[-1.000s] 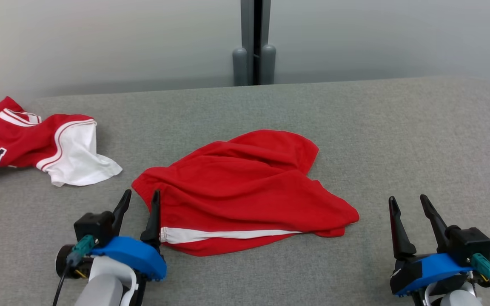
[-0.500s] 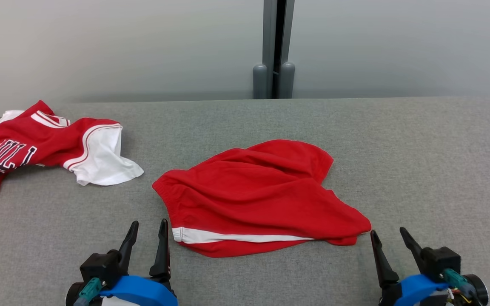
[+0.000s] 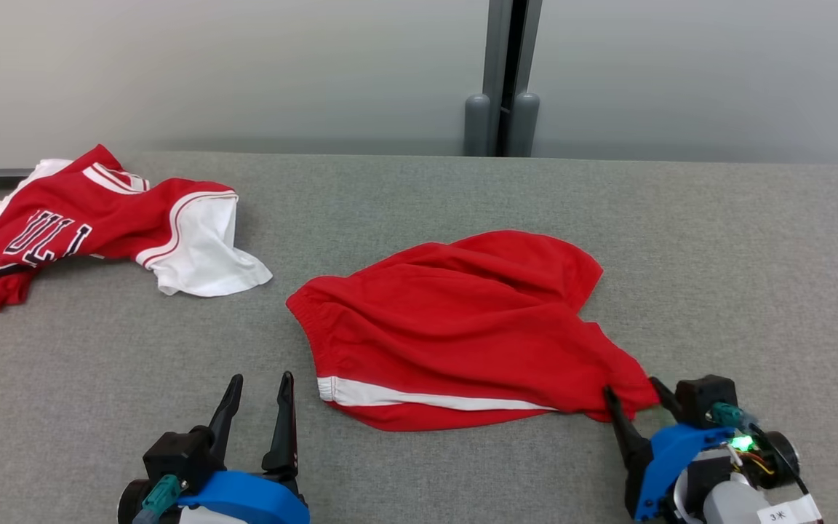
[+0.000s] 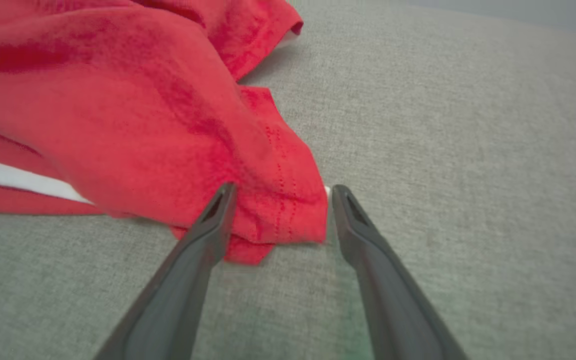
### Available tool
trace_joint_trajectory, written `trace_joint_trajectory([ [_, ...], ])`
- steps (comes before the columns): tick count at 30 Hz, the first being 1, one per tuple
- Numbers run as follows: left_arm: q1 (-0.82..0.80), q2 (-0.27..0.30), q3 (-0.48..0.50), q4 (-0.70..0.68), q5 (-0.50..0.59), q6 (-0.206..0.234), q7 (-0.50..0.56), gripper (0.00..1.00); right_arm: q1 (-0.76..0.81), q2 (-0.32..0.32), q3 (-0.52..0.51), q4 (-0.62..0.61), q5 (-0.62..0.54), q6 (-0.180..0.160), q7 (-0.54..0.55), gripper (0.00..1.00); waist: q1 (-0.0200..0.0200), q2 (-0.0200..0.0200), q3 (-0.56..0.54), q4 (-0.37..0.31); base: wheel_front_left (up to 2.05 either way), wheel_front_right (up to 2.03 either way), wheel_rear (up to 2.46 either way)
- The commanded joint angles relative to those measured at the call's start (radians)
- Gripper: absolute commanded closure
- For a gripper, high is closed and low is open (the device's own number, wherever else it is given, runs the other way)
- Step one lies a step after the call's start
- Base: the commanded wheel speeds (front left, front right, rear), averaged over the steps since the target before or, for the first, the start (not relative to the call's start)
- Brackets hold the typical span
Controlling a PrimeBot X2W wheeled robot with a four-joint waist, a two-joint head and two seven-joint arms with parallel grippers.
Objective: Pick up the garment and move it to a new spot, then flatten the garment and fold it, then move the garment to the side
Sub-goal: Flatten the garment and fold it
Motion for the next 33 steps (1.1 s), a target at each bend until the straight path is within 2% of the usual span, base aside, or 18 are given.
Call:
trace_joint_trajectory([
  [1,0.007,0.0,0.004,-0.004,0.01,-0.002,-0.005,0.0,-0.023,-0.012,0.038,0.006,0.034,0.0,-0.006,0.55,0.0001,0.0,0.002,0.005,0.0,0.0,0.0],
  [2,0.007,-0.001,0.005,-0.004,0.01,-0.003,-0.005,0.0,-0.026,-0.018,0.056,0.008,0.052,0.0,-0.004,0.66,0.0001,0.0,0.003,0.006,0.0,0.0,0.0],
  [4,0.01,-0.002,0.009,-0.003,0.012,-0.004,-0.005,0.0,-0.031,-0.022,0.088,0.006,0.094,0.0,0.002,1.0,0.0001,0.0,0.003,0.007,0.0,0.0,0.0],
  [10,0.013,-0.006,0.017,-0.001,0.019,-0.006,-0.005,0.0,-0.058,-0.045,0.148,-0.035,0.162,0.0,-0.032,1.0,0.0001,0.0,0.003,0.008,0.0,0.0,0.0],
  [16,0.006,-0.008,0.02,-0.006,0.025,-0.009,-0.005,0.0,-0.11,-0.039,0.116,-0.055,0.204,0.0,-0.036,1.0,0.0001,0.0,0.016,0.008,0.0,0.0,0.0],
  [20,-0.016,-0.01,0.015,-0.012,0.029,-0.01,-0.005,0.0,-0.179,-0.027,0.056,-0.006,0.214,0.0,-0.01,1.0,0.0001,0.0,0.037,0.021,0.0,0.0,0.0],
  [26,-0.043,-0.012,0.0,-0.019,0.033,-0.014,-0.005,0.0,-0.293,-0.026,-0.024,0.136,0.172,0.0,0.009,1.0,0.0001,0.0,0.071,0.054,0.0,0.0,0.0],
  [27,-0.047,-0.012,-0.003,-0.02,0.034,-0.015,-0.005,0.0,-0.31,-0.026,-0.036,0.161,0.162,0.0,0.006,0.93,0.0001,0.0,0.076,0.059,0.0,0.0,0.0],
  [28,-0.05,-0.013,-0.006,-0.02,0.034,-0.016,-0.005,0.0,-0.324,-0.031,-0.046,0.186,0.148,0.0,0.001,0.69,0.0001,0.0,0.08,0.062,0.0,0.0,0.0],
  [29,-0.051,-0.013,-0.007,-0.02,0.034,-0.016,-0.005,0.0,-0.336,-0.037,-0.049,0.204,0.128,0.0,-0.012,0.26,0.0001,0.0,0.081,0.065,0.0,0.0,0.0],
  [30,-0.053,-0.013,-0.009,-0.019,0.035,-0.016,-0.005,0.0,-0.347,-0.042,-0.054,0.222,0.11,0.0,-0.025,0.0,0.0001,0.0,0.083,0.067,0.0,0.0,0.0],
  [33,-0.061,-0.014,-0.013,-0.026,0.035,-0.017,-0.005,0.0,-0.359,-0.039,-0.075,0.261,0.08,0.0,-0.073,0.0,0.0001,0.0,0.08,0.064,0.0,0.0,0.0],
])
